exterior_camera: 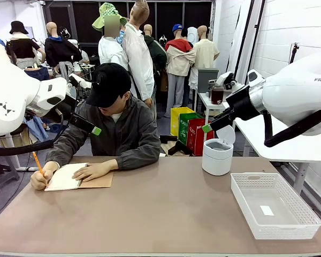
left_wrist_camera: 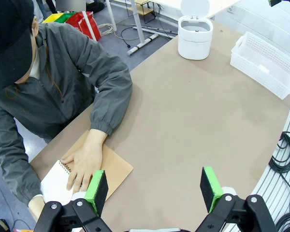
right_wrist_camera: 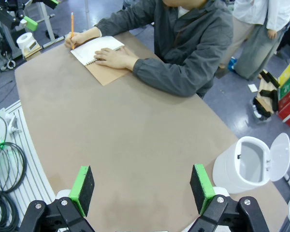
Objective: Sort the paper based on its condition.
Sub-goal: If a person hands you a paper, place it in the Organizing basket , and if it's crumpled, put it in the Trash can.
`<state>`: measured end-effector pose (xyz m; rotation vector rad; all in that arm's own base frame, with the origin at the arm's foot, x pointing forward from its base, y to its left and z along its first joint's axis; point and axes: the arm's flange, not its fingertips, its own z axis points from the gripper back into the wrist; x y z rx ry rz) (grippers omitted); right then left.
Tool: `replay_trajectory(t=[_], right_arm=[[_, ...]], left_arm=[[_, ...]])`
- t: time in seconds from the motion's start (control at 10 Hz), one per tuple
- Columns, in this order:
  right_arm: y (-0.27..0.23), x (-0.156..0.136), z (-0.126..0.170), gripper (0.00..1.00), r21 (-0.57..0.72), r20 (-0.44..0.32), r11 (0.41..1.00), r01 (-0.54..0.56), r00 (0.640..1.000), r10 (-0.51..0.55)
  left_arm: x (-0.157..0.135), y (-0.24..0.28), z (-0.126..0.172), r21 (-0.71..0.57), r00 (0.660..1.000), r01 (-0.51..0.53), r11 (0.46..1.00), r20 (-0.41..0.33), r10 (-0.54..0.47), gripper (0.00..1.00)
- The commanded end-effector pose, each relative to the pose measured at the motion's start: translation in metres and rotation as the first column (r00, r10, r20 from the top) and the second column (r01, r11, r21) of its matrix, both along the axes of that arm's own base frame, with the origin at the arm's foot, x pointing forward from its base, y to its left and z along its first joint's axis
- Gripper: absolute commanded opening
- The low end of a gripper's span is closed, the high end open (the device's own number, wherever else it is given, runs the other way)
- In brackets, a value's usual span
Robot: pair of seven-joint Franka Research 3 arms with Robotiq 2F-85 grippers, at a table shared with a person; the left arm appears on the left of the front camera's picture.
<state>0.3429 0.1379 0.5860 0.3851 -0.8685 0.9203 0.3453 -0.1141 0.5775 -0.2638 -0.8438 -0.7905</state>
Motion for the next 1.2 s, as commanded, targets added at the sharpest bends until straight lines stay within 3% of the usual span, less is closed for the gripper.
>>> replay_trajectory(t=[0.0, 1.1], right_arm=[[-0.0008, -0.0003, -0.0003, 1.00, 0.003, -0.007, 1.000, -0.006, 1.000, 0.006], [-0.0008, -0.0003, -0.0003, 1.00, 0.003, -0.007, 1.000, -0.006, 1.000, 0.006]], left_arm=[[0.0000, 0.0010, 0.0010, -0.001, 1.000, 0.002, 1.000, -0.008, -0.002, 1.00], [0.0000, 0.0010, 0.0010, -0.001, 1.000, 0.002, 1.000, -0.008, -0.002, 1.00]])
